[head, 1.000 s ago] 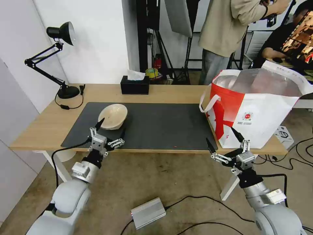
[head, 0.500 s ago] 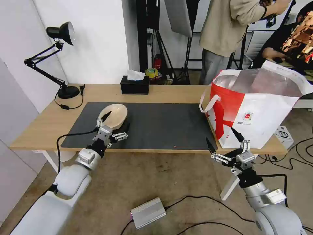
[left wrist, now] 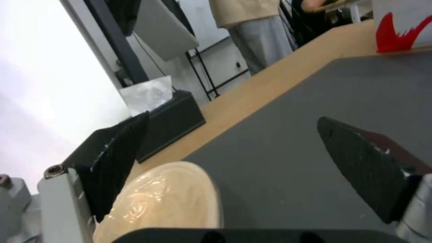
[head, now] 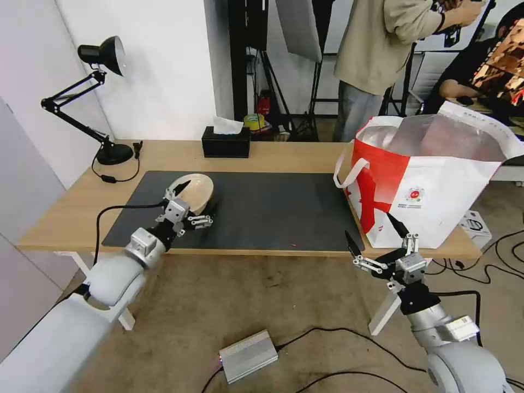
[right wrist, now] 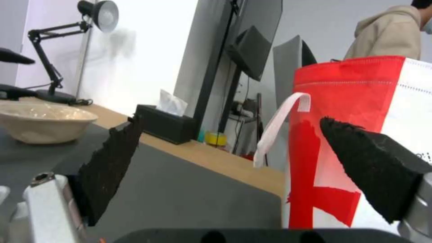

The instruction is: Pick up the trash from the table and place it into the takeout bag.

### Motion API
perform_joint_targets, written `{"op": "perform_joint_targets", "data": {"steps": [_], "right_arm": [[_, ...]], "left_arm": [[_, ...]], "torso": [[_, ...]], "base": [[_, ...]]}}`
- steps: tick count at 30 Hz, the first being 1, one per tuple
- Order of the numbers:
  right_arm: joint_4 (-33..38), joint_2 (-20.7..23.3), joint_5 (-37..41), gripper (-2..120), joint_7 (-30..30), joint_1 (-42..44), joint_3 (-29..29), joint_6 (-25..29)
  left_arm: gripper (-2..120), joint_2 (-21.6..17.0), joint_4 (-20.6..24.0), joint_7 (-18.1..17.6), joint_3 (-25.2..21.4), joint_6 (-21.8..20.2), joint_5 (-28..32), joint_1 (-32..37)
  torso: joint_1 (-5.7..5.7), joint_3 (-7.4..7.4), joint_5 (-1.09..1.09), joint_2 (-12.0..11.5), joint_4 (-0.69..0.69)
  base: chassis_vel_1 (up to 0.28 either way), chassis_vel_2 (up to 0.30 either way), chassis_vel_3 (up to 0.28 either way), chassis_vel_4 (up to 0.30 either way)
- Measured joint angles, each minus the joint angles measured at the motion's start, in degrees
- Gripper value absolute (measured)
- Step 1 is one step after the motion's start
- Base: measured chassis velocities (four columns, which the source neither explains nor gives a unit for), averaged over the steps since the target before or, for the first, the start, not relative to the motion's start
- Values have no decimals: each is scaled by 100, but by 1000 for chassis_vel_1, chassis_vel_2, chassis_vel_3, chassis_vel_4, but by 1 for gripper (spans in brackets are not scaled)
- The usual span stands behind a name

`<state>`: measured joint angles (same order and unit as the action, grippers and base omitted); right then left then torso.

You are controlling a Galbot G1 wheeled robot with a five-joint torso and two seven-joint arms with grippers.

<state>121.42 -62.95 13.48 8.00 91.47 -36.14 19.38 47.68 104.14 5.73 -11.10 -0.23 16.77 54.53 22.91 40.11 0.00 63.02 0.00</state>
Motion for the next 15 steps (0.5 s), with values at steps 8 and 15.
{"op": "perform_joint_targets", "data": {"steps": [8,15], "right_arm": [[0,0,0,99,0,0,0,0],[0,0,0,99,0,0,0,0]], "left_arm": [[100,15,-218,24,337,-124,26,-375],[100,27,-480,46,619,-203,56,-769]], "torso": [[0,0,0,0,0],[0,0,0,0,0]], "base": [[0,0,0,0],[0,0,0,0]]}}
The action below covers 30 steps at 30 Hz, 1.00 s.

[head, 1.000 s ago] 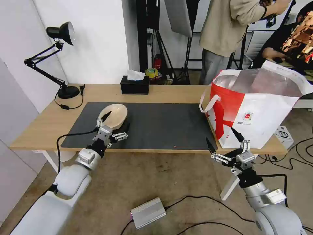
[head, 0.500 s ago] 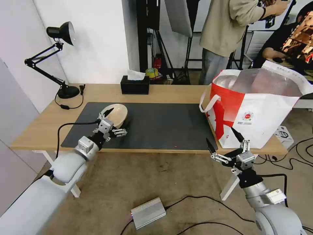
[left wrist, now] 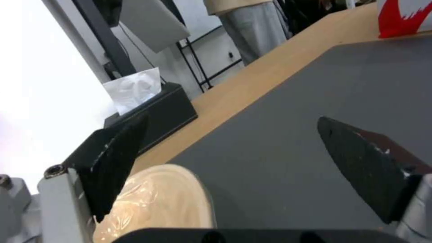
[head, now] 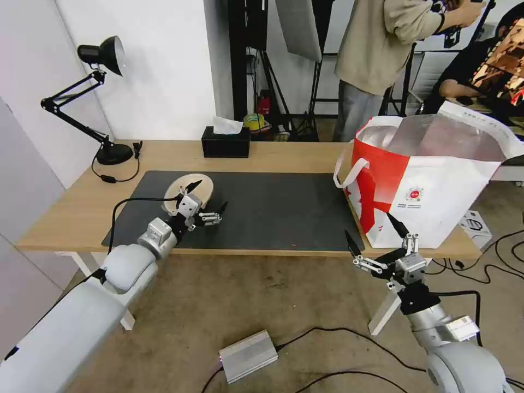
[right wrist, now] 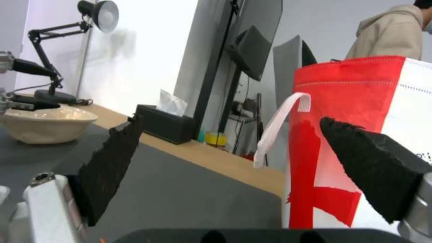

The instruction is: Pick up the trash from the table and place it into the takeout bag.

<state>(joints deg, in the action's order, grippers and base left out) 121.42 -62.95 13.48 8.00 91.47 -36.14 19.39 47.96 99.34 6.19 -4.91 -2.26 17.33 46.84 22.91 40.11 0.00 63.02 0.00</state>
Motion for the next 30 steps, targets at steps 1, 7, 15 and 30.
{"op": "perform_joint_targets", "data": {"steps": [1,7,15,30], "right_arm": [[0,0,0,99,0,0,0,0],[0,0,0,99,0,0,0,0],[0,0,0,99,0,0,0,0],[0,0,0,99,0,0,0,0]], "left_arm": [[100,0,-21,2,30,-9,0,-29],[100,-8,-131,14,108,-67,-47,-101],[100,-122,-113,100,99,-235,-113,-147],[100,-302,-161,252,-74,-423,-328,-23]], "torso": [[0,0,0,0,0],[0,0,-1,0,-1],[0,0,0,0,0],[0,0,0,0,0]], "base": [[0,0,0,0],[0,0,0,0],[0,0,0,0],[0,0,0,0]]}}
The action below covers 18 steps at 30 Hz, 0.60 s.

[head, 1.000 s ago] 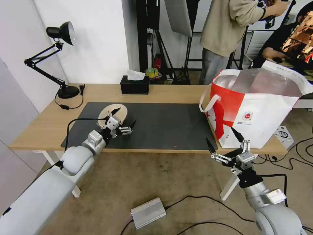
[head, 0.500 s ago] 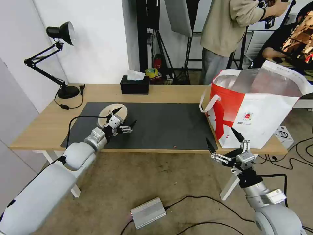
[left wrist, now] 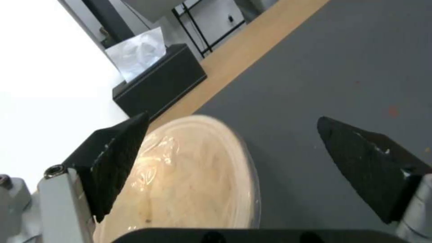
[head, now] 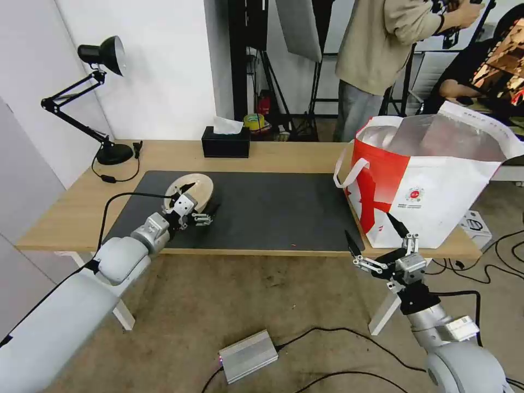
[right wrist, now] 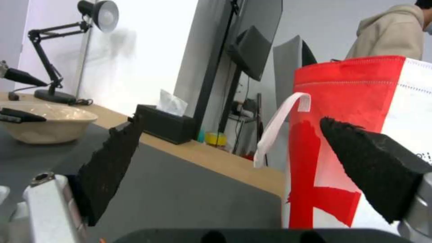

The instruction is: Pick up the trash from the table and place it into the takeout bag.

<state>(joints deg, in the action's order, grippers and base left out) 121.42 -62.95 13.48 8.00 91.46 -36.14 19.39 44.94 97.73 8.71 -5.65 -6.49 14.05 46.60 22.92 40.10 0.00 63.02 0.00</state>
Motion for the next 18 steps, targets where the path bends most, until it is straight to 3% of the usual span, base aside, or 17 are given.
{"op": "perform_joint_targets", "data": {"steps": [18], "right_arm": [[0,0,0,99,0,0,0,0]], "left_arm": [[100,-71,-140,179,-104,-91,-126,72]], "torso": [[0,0,0,0,0]], "base": [[0,0,0,0]]}}
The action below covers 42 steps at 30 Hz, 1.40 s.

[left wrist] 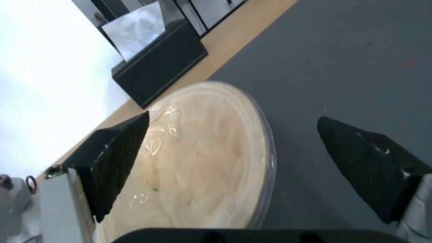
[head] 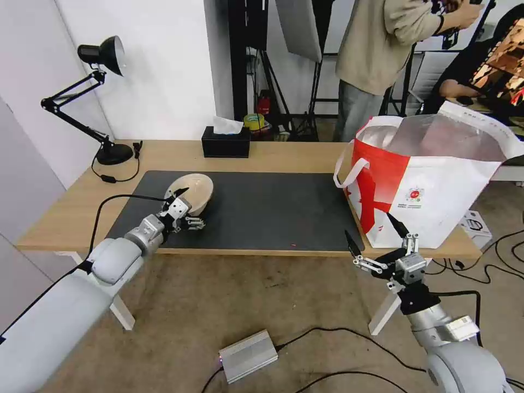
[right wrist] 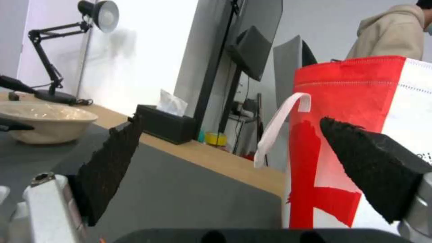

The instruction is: Pick up the trash from the table and place it into the takeout bag.

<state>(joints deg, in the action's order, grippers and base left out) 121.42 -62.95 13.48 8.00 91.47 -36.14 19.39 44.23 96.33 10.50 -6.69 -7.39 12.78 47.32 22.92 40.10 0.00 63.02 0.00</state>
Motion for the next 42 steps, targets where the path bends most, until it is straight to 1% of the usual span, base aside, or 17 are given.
{"op": "perform_joint_targets", "data": {"steps": [2,3,22,32,42], "right_arm": [[0,0,0,99,0,0,0,0],[0,0,0,99,0,0,0,0],[0,0,0,99,0,0,0,0],[0,0,0,99,0,0,0,0],[0,0,0,99,0,0,0,0]], "left_arm": [[100,-3,-6,32,-11,-5,-10,12],[100,-11,-32,107,-39,-17,-41,38],[100,-70,-245,189,-218,-60,-205,152],[100,-112,-386,223,-214,-55,-223,122],[100,-99,-455,207,-97,-52,-307,-37]], "torso": [[0,0,0,0,0],[0,0,0,0,0],[0,0,0,0,0],[0,0,0,0,0],[0,0,0,0,0]], "base": [[0,0,0,0],[0,0,0,0],[0,0,0,0],[0,0,0,0],[0,0,0,0]]}}
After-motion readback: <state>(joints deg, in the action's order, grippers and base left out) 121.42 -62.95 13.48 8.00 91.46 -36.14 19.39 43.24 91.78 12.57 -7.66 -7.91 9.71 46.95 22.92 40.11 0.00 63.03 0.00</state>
